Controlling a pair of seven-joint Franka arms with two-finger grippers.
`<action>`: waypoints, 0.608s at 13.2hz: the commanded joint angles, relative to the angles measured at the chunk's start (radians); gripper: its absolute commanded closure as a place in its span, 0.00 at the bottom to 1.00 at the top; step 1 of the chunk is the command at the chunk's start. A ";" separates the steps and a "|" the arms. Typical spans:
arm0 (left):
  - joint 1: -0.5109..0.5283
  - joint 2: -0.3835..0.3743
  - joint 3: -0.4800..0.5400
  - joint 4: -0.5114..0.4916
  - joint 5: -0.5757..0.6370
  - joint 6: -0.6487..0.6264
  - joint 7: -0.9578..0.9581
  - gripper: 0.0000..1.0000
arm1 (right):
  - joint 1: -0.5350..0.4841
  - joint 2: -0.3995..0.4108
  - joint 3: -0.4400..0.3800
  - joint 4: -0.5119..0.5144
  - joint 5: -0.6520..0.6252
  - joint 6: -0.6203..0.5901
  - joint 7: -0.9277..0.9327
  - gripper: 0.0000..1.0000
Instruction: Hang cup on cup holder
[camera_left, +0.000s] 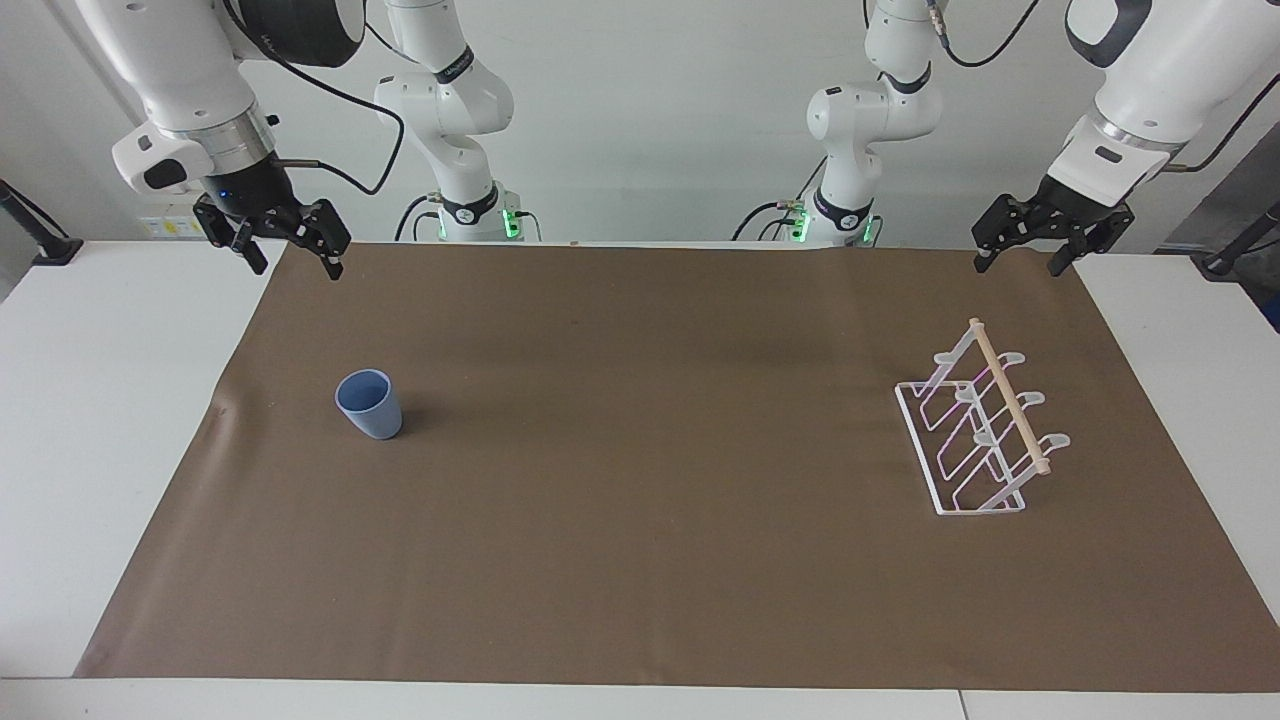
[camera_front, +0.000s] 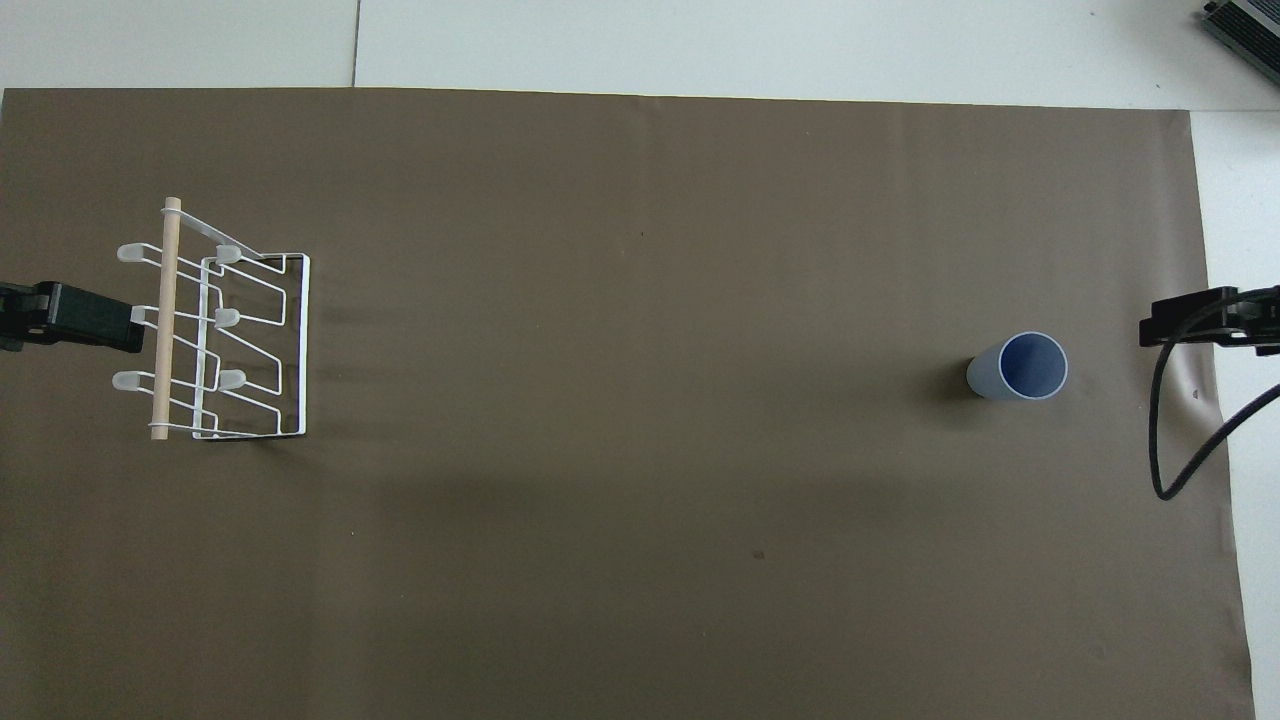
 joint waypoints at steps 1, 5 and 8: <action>0.003 -0.032 -0.003 -0.032 0.011 -0.003 -0.003 0.00 | -0.003 -0.022 0.004 -0.031 0.011 0.020 0.005 0.00; 0.003 -0.035 -0.003 -0.033 0.011 -0.019 0.000 0.00 | -0.003 -0.022 0.004 -0.029 0.013 0.020 0.007 0.00; 0.003 -0.035 -0.003 -0.033 0.011 -0.009 0.002 0.00 | -0.003 -0.022 0.004 -0.029 0.013 0.020 0.007 0.00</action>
